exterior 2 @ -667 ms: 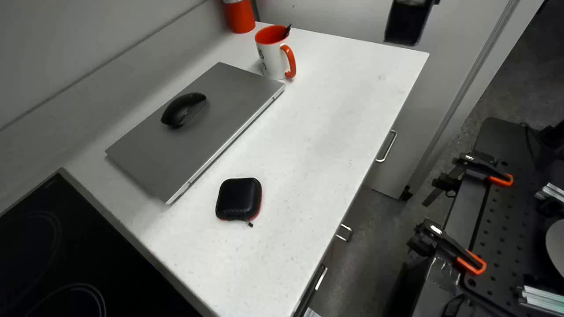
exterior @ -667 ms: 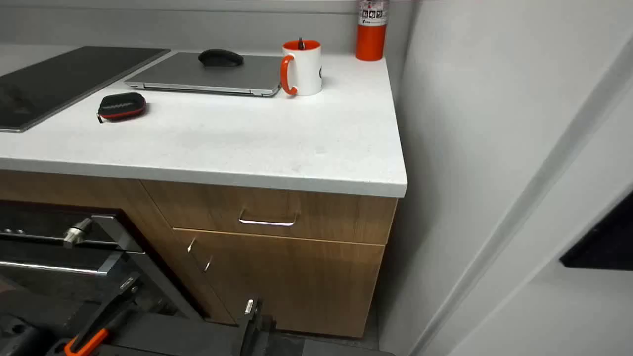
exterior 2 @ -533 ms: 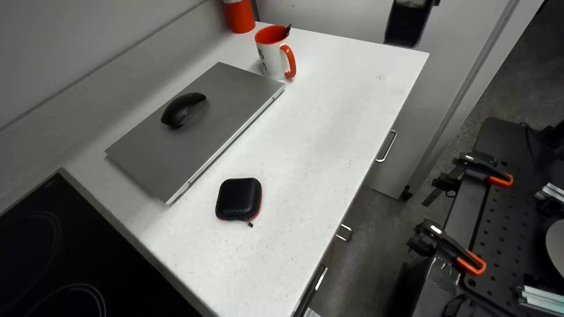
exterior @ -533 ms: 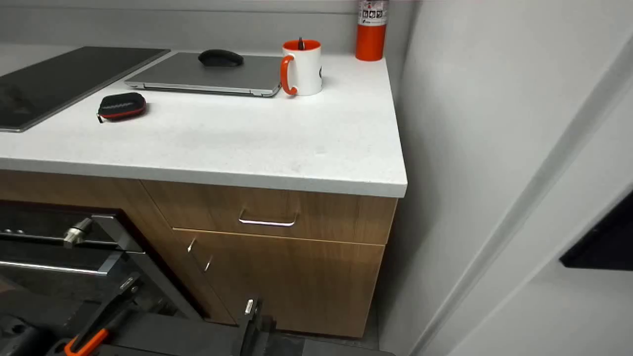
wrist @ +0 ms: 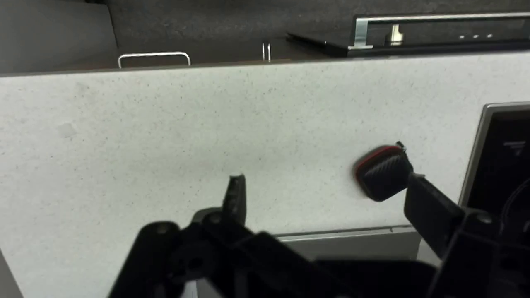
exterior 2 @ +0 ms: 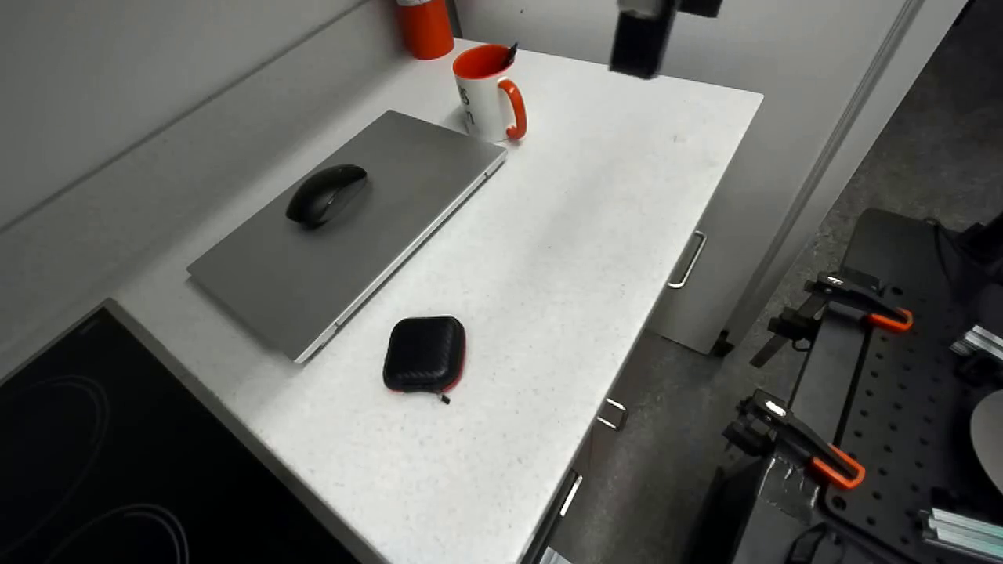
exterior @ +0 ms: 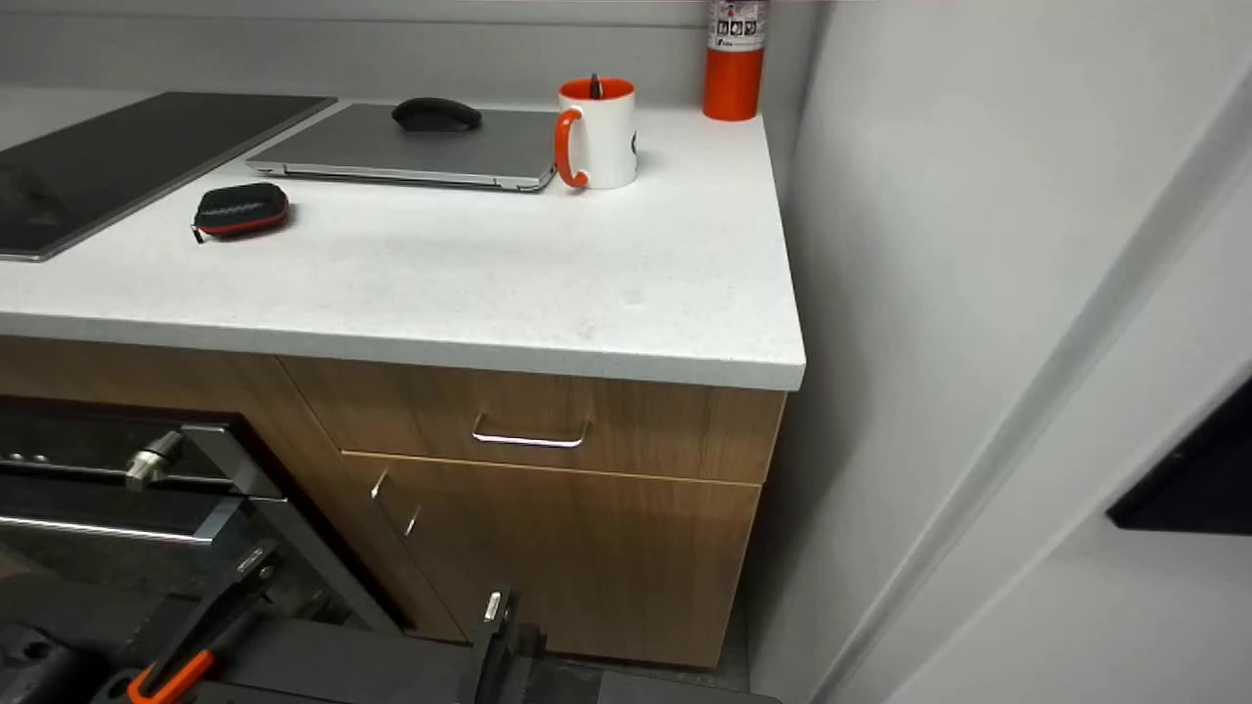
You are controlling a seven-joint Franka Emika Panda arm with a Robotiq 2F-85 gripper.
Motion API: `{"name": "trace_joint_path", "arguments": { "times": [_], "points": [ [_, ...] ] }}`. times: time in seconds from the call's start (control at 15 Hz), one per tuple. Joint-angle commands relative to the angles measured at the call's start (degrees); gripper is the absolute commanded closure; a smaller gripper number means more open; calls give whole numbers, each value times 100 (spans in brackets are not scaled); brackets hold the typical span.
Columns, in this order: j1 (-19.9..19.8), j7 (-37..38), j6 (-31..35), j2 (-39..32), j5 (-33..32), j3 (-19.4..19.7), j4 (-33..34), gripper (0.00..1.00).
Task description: Remove the pen from the mug and put it on the counter
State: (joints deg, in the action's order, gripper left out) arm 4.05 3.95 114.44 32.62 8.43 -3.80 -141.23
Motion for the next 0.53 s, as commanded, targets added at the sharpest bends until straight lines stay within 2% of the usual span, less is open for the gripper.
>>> {"name": "trace_joint_path", "arguments": {
  "times": [0.0, 0.2, 0.33, 0.4, 0.47],
  "points": [
    [-345, 374, 798, -1172, -193, 11, 590, 0],
    [-594, 773, 1298, -1926, -525, 15, 1007, 0],
    [-703, 1120, 1329, -2301, -814, 30, 1297, 0],
    [-657, 1057, 1125, -2364, -731, 92, 1415, 0],
    [-581, 839, 1308, -2070, -625, 126, 1015, 0]
  ]
}}
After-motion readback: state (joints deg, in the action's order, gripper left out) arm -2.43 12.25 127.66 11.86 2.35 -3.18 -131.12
